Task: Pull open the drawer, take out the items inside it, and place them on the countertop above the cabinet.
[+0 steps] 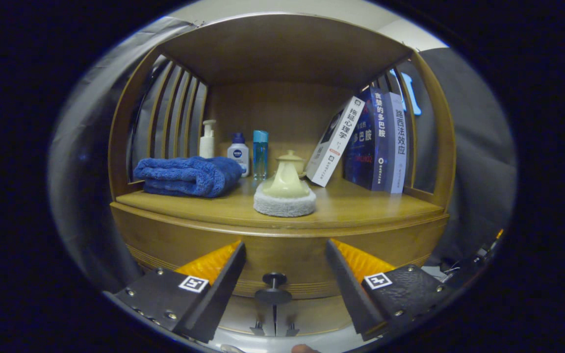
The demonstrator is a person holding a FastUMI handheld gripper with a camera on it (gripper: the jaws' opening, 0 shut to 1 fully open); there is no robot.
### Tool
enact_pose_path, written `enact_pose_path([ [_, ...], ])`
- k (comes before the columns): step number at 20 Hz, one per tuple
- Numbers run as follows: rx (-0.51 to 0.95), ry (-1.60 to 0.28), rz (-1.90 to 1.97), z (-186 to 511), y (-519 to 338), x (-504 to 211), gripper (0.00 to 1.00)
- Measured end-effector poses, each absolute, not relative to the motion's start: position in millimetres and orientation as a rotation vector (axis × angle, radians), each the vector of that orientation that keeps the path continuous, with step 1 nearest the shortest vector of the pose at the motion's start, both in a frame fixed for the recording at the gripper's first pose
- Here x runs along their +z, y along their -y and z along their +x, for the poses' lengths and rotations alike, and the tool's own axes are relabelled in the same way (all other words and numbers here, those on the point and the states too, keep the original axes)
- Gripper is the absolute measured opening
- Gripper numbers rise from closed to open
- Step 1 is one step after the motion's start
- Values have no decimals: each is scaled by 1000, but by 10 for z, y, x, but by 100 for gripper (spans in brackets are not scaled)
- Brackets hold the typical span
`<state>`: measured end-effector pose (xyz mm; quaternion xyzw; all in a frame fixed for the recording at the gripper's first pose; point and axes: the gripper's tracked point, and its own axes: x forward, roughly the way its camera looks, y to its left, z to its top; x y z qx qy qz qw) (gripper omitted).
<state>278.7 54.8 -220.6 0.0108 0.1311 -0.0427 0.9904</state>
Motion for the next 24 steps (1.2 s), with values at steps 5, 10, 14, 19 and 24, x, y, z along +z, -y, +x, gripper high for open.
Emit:
enact_pose_path([
  [5, -57, -263, 54, 2739, -566, -2142, 100],
  [10, -53, -190, 50, 2521, -438, -1653, 99],
  [14, -46, -117, 16, 2162, -339, -1186, 99],
  [19, -45, -68, 1, 1586, -223, -786, 99],
  [24, -68, -48, 6, 1037, -77, -563, 99],
])
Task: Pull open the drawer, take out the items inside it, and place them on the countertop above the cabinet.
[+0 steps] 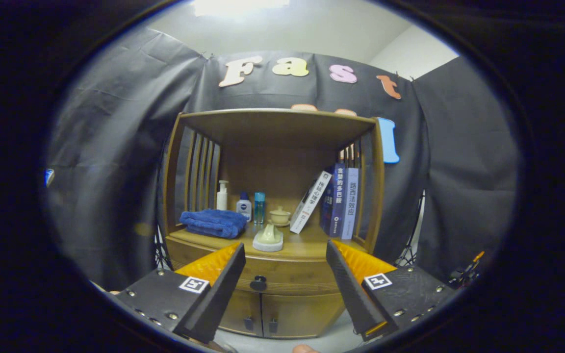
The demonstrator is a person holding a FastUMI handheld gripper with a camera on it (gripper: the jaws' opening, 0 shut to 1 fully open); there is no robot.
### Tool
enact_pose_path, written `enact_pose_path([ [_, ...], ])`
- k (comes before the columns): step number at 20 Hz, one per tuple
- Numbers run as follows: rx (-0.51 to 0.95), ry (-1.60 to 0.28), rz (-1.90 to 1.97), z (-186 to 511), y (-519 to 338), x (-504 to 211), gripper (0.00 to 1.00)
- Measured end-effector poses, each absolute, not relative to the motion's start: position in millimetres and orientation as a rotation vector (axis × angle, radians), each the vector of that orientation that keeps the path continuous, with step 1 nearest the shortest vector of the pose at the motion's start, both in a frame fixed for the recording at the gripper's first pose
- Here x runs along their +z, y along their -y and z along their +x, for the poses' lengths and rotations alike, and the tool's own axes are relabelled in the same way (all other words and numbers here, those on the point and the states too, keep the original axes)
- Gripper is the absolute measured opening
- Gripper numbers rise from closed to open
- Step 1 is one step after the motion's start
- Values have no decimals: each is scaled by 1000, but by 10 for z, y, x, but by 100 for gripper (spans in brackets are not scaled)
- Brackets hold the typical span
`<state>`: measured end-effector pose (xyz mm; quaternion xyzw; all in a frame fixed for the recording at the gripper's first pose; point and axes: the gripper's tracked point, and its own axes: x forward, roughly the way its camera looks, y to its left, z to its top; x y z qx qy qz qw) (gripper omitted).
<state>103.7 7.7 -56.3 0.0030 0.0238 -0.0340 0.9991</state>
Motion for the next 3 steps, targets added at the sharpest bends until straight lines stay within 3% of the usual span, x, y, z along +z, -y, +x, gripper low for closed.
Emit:
enact_pose_path([
  [3, -85, -48, 15, 735, 2, -526, 99],
])
